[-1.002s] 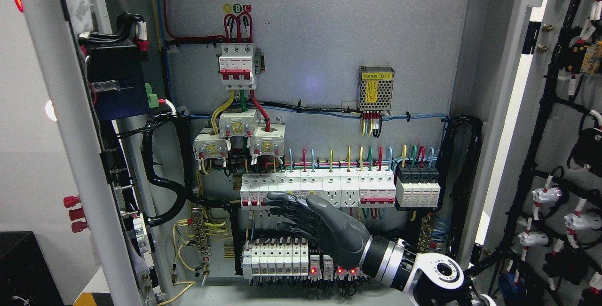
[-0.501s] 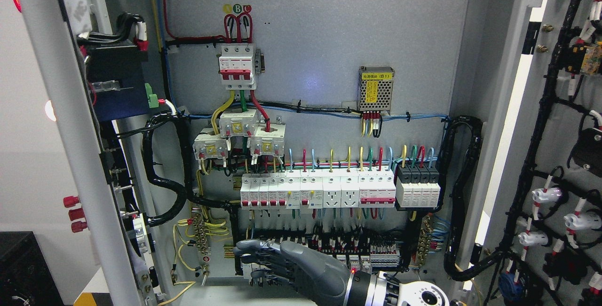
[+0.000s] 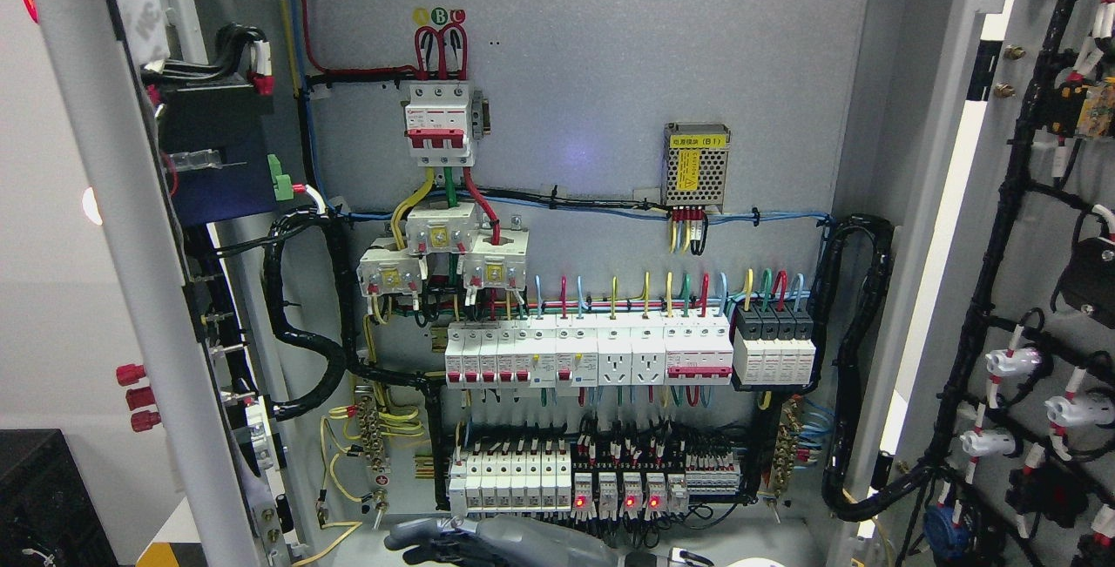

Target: Open door with both hands

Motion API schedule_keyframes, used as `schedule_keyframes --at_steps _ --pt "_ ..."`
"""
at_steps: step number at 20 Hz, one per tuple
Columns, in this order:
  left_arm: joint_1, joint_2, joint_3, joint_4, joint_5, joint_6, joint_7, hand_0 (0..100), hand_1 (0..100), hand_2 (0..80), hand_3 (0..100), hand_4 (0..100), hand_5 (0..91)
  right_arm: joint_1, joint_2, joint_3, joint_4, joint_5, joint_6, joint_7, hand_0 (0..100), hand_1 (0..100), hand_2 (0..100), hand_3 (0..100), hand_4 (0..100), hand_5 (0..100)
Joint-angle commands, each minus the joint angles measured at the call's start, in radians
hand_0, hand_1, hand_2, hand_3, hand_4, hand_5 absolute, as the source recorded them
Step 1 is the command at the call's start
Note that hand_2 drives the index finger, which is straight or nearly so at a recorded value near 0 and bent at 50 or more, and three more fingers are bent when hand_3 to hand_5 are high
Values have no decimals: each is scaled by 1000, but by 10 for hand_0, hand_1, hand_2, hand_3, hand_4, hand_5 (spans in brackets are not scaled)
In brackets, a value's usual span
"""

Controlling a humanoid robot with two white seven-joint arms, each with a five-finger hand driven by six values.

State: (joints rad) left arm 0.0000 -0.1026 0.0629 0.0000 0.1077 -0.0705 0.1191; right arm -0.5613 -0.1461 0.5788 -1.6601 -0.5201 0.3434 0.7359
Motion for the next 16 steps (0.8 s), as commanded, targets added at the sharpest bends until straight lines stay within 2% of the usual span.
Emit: schedule_keyframes --at_steps 1,7,16 --pt "31 0 0 -9 1 1 4 0 0 0 0 0 0 14 -6 90 -40 -26 2 5 191 0 0 0 0 0" --pt "31 0 -3 -11 1 0 -10 0 0 0 0 0 0 21 10 128 -38 -24 20 4 191 0 0 0 0 0" --pt "31 1 0 -9 3 1 -10 0 0 0 0 0 0 18 128 125 -10 -17 20 -1 191 0 0 0 0 0"
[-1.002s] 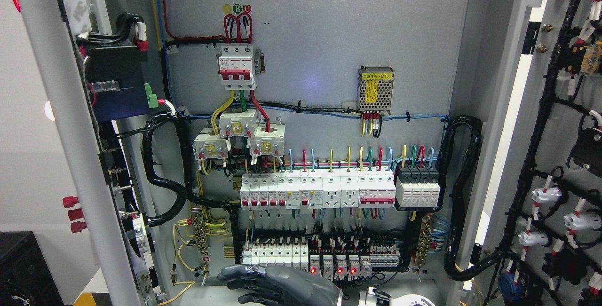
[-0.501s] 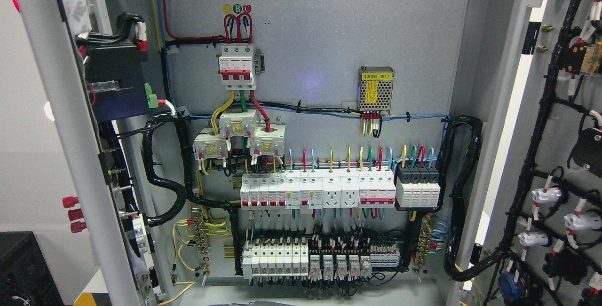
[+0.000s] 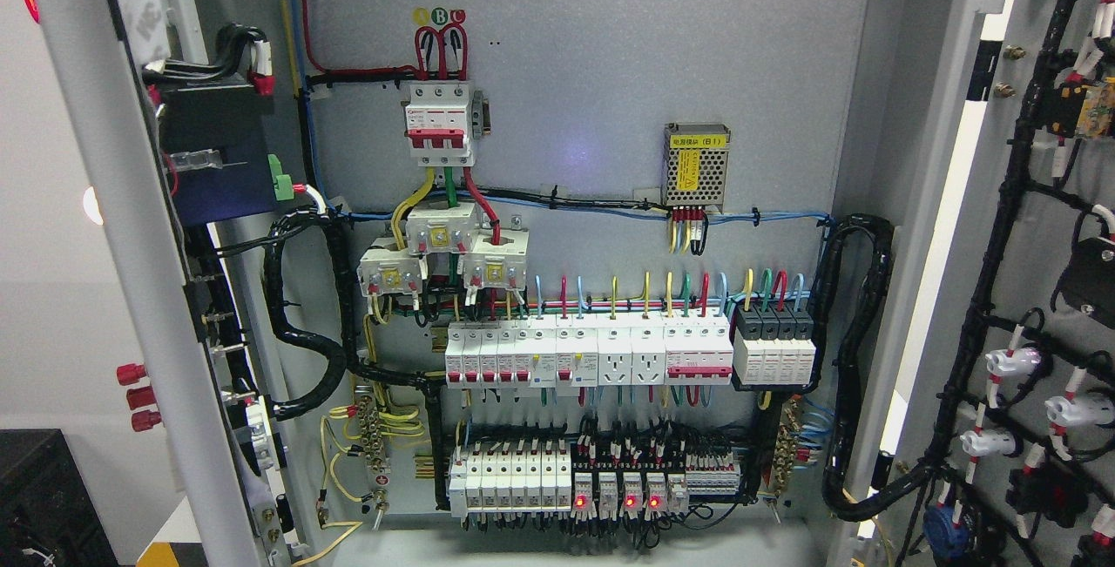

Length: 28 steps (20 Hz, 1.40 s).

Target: Open door with both hands

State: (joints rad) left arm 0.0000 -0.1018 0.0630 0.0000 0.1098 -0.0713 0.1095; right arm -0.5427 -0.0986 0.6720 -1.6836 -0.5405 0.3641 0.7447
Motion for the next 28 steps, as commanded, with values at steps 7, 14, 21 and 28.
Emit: schedule_keyframes --at_steps 7,14,21,28 --pt "31 2 -2 -11 1 1 -1 0 0 0 0 0 0 -2 155 21 71 8 1 -13 191 0 0 0 0 0" --pt "47 10 -2 -24 1 1 -1 0 0 0 0 0 0 -6 218 27 94 11 1 -13 191 0 0 0 0 0" --pt "152 22 -3 -306 -1 1 -1 0 0 0 0 0 0 -26 237 23 145 11 -1 -13 191 0 0 0 0 0" --pt "254 66 -188 -625 -1 1 -1 0 0 0 0 0 0 -48 241 37 147 11 -2 -13 191 0 0 0 0 0"
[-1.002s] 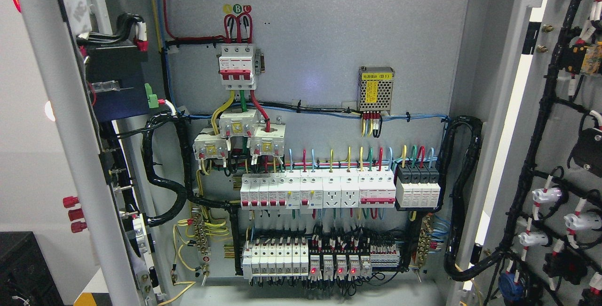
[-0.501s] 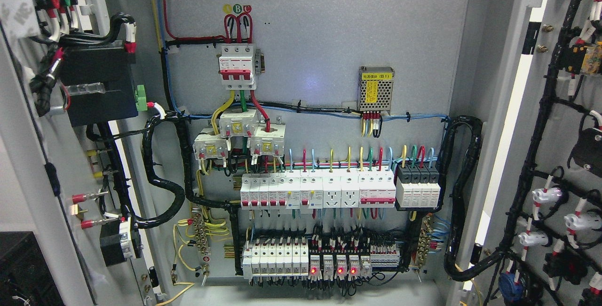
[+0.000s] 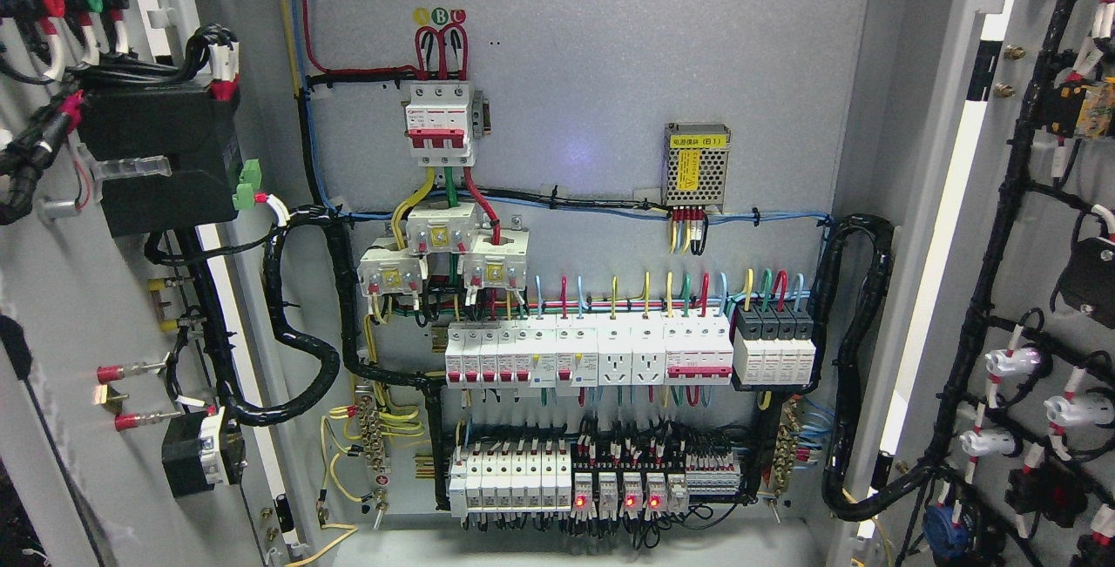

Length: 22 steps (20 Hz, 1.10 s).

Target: Open door with both hands

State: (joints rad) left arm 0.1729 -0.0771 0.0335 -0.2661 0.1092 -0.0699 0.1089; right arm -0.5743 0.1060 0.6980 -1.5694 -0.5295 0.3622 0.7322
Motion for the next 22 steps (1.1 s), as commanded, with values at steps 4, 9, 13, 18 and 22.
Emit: schedule_keyframes --at_steps 4,9,13,18,22 --pt "129 121 -299 -563 3 -1 0 0 0 0 0 0 0 -33 37 32 32 19 0 0 191 0 0 0 0 0" --pt "183 195 -381 -793 3 -1 0 0 0 0 0 0 0 -36 38 46 32 49 1 0 191 0 0 0 0 0" --pt "208 278 -490 -967 3 -1 0 0 0 0 0 0 0 -32 27 9 38 49 0 1 191 0 0 0 0 0" --pt "227 330 -553 -1133 4 1 0 0 0 0 0 0 0 -3 -49 -149 45 49 -8 1 191 0 0 0 0 0" --pt "243 404 -621 -1307 4 1 0 0 0 0 0 0 0 37 -161 -181 14 40 -19 3 191 0 0 0 0 0"
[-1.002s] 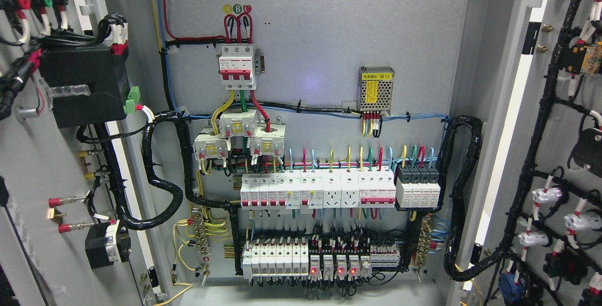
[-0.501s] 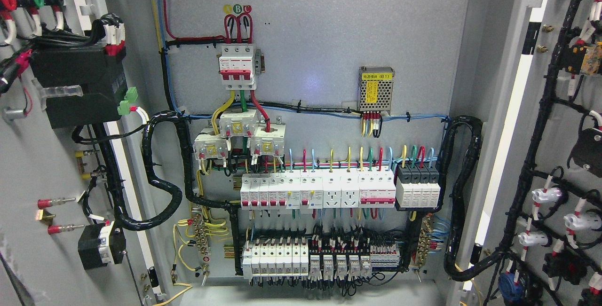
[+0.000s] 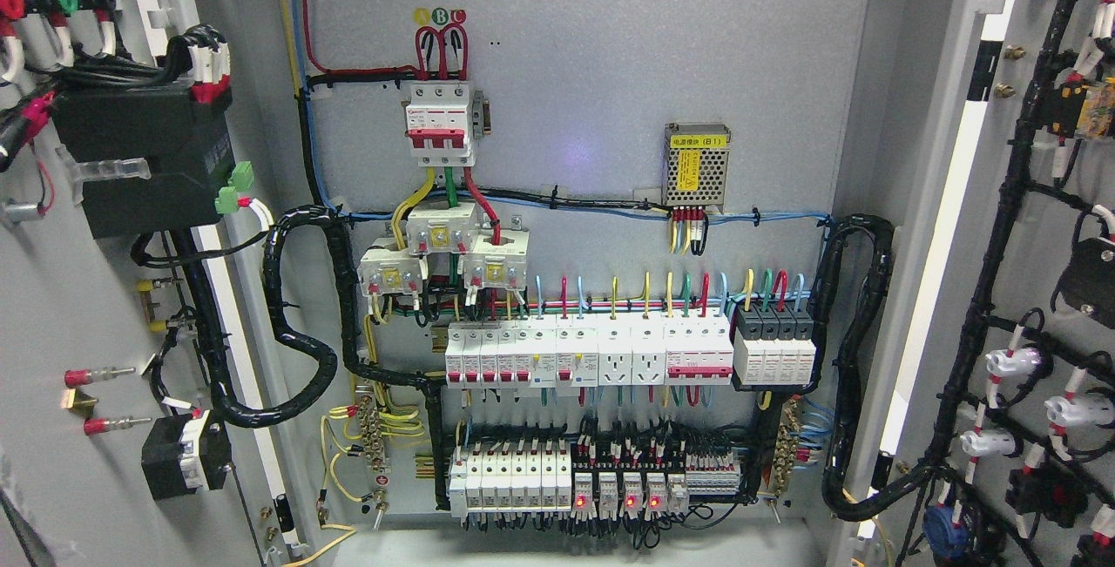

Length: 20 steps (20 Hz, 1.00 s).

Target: Open door with both hands

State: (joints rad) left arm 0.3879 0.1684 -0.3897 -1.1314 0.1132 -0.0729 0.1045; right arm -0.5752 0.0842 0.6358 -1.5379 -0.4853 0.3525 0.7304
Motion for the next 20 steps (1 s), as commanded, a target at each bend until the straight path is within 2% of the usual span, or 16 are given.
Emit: schedule_keyframes --at_steps 1,4,6,7,10,12,14,16,19,20 --pt "35 169 -207 -476 0 2 4 0 0 0 0 0 0 53 -170 -128 -45 -6 -12 3 191 0 0 0 0 0" --pt "57 187 -213 -568 2 1 4 0 0 0 0 0 0 104 -228 -162 -138 1 -12 0 191 0 0 0 0 0" --pt "69 198 -216 -625 2 1 4 0 0 0 0 0 0 153 -257 -198 -217 4 -10 -25 191 0 0 0 0 0" --pt "74 204 -221 -648 2 1 4 0 0 0 0 0 0 176 -270 -206 -250 4 -10 -58 191 0 0 0 0 0" --pt "81 221 -232 -726 0 -30 4 0 0 0 0 0 0 260 -313 -232 -345 -2 -15 -196 191 0 0 0 0 0" --pt "89 226 -232 -767 0 -74 4 0 0 0 0 0 0 303 -323 -249 -402 -1 -17 -255 191 0 0 0 0 0" --pt "89 232 -230 -794 0 -110 4 0 0 0 0 0 0 349 -327 -254 -457 4 -17 -275 191 0 0 0 0 0" --pt "92 256 -227 -824 6 -122 6 0 0 0 0 0 0 415 -333 -281 -522 4 -17 -276 191 0 0 0 0 0" --pt "101 286 -216 -892 61 -146 6 0 0 0 0 0 0 492 -339 -295 -548 4 -29 -276 191 0 0 0 0 0" --pt "101 290 -207 -904 75 -154 6 0 0 0 0 0 0 514 -342 -298 -548 4 -55 -276 191 0 0 0 0 0"
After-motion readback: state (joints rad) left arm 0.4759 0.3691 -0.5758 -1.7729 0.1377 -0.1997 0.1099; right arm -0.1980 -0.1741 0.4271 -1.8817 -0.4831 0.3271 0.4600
